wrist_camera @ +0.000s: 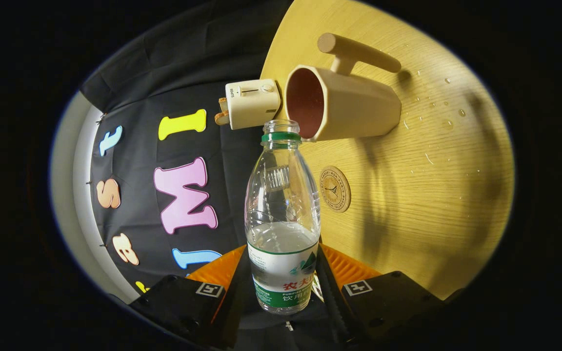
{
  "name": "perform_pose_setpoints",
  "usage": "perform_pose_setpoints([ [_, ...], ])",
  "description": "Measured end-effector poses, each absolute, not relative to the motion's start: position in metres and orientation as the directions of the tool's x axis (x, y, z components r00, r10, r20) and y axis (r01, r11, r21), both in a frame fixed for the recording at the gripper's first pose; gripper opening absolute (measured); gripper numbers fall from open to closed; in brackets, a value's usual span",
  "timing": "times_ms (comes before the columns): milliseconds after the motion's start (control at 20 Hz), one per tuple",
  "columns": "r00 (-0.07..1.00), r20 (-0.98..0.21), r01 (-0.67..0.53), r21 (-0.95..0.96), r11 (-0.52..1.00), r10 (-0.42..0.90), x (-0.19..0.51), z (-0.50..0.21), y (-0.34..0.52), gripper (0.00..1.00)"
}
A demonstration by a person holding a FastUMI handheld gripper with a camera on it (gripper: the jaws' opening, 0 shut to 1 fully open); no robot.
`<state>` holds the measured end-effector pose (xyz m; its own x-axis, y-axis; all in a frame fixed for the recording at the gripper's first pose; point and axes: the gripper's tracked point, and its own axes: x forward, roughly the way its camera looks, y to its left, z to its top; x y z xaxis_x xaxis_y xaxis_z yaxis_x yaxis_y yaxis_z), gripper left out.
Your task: Take the bottle from table, then pour the juice into the cup, finally place the bottle on the coaster
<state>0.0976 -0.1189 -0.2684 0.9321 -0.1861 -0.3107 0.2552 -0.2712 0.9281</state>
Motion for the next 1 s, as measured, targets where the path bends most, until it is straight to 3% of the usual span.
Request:
perform_pose_setpoints([
  [1000,0.936,-0.289,0.212,0.917,-0.337,-0.199,0.102,-0.253,-0.121,0.74],
])
